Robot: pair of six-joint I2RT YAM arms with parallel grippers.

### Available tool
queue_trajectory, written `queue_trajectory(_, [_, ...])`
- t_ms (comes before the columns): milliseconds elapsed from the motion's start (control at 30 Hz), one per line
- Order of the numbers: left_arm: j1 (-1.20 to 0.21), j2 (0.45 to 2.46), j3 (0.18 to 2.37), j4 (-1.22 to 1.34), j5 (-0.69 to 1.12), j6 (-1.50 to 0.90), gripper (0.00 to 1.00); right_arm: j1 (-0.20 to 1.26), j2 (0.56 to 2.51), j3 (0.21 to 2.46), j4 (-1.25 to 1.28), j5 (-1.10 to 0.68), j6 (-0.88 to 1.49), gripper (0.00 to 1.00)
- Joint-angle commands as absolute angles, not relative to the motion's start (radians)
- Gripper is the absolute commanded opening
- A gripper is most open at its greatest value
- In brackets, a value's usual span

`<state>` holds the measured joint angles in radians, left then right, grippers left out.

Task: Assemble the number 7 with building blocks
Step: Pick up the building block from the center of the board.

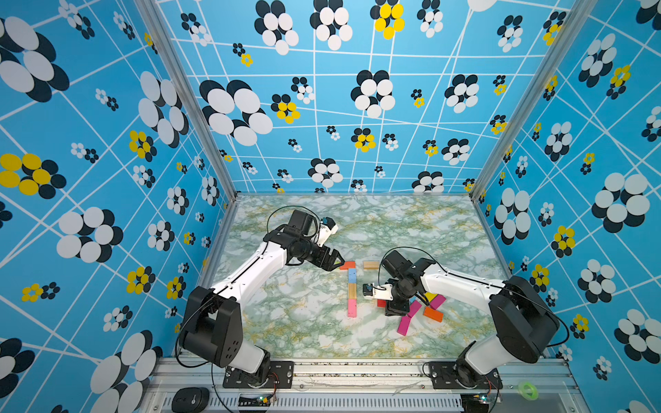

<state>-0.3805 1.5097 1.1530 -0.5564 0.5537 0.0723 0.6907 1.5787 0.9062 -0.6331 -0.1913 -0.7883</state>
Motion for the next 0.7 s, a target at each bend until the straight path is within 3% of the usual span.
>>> queue_trajectory(0, [-0.390,1.520,1.164,-0.583,0.580,0.095,0.91,0.701,1.622,0.905,-0.647,-0.158,-0.773,0.61])
queue_trajectory(300, [-0.397,1.517,1.164,-0.584,0.581,0.094,0.92,0.718,1.658,0.892,-0.610,-0.114,-0.771,0.55])
queue_trajectory(467, [-0.400,1.516,1.165,-0.584,0.580,0.094,0.92,0.729,1.639,0.875,-0.550,-0.098,-0.775,0.44])
queue_trajectory(600, [-0.402,1.515,1.164,-0.583,0.580,0.098,0.92,0.729,1.631,0.870,-0.541,-0.091,-0.788,0.28])
queue_trajectory(667, [-0.403,1.513,1.163,-0.581,0.580,0.100,0.92,0.729,1.622,0.868,-0.544,-0.080,-0.800,0.26])
